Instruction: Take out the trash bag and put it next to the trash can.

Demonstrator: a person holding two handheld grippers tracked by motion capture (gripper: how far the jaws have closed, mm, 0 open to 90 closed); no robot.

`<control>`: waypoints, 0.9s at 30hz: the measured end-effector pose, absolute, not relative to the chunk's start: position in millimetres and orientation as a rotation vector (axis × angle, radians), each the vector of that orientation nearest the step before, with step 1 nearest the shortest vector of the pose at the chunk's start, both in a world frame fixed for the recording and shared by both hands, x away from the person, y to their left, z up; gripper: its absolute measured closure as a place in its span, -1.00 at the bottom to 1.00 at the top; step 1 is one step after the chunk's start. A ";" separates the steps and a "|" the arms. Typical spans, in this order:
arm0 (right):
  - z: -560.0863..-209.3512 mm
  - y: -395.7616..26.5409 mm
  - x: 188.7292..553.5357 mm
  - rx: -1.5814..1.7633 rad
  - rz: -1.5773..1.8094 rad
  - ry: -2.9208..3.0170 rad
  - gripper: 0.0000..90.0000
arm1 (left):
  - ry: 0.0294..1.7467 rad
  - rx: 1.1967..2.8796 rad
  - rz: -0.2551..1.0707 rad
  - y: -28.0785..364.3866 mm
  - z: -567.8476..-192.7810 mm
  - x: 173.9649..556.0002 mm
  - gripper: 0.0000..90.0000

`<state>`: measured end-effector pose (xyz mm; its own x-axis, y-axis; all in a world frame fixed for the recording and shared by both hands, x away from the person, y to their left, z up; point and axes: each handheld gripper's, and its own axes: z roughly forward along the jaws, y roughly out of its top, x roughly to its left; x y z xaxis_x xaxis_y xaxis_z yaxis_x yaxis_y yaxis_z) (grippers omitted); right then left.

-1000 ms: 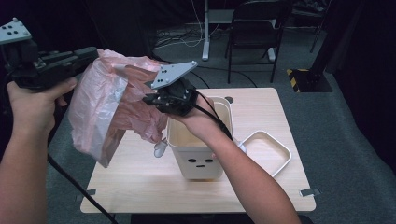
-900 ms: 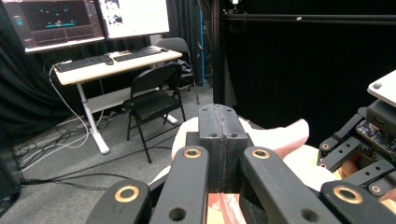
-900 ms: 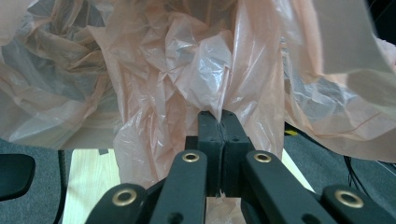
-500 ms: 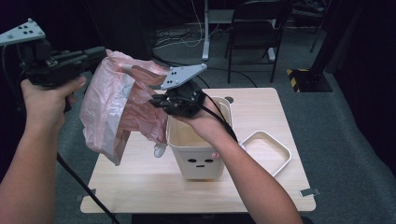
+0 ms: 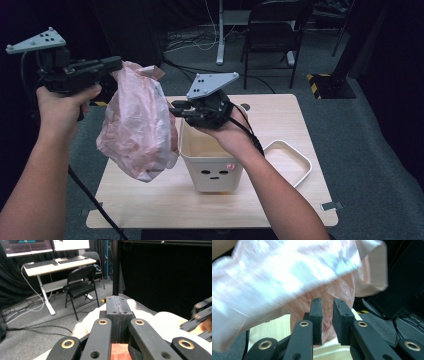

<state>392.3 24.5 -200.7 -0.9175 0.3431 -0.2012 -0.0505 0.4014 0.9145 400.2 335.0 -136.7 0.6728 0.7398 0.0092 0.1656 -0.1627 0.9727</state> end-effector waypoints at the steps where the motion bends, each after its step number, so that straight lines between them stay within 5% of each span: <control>1: -201.0 22.0 391.3 0.255 1.524 2.303 0.72 | 0.745 1.690 0.591 335.0 -139.9 401.8 1.00; 27: -202.6 -16.4 372.4 0.267 1.537 2.245 0.73 | 0.876 1.763 0.476 342.6 -231.8 432.6 1.00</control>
<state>372.4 -16.4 -202.6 -0.8995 0.3771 -0.2207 -0.0694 0.3755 0.9242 432.6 342.6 -231.8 0.6514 0.7528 -0.0941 0.3303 -0.1697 0.9285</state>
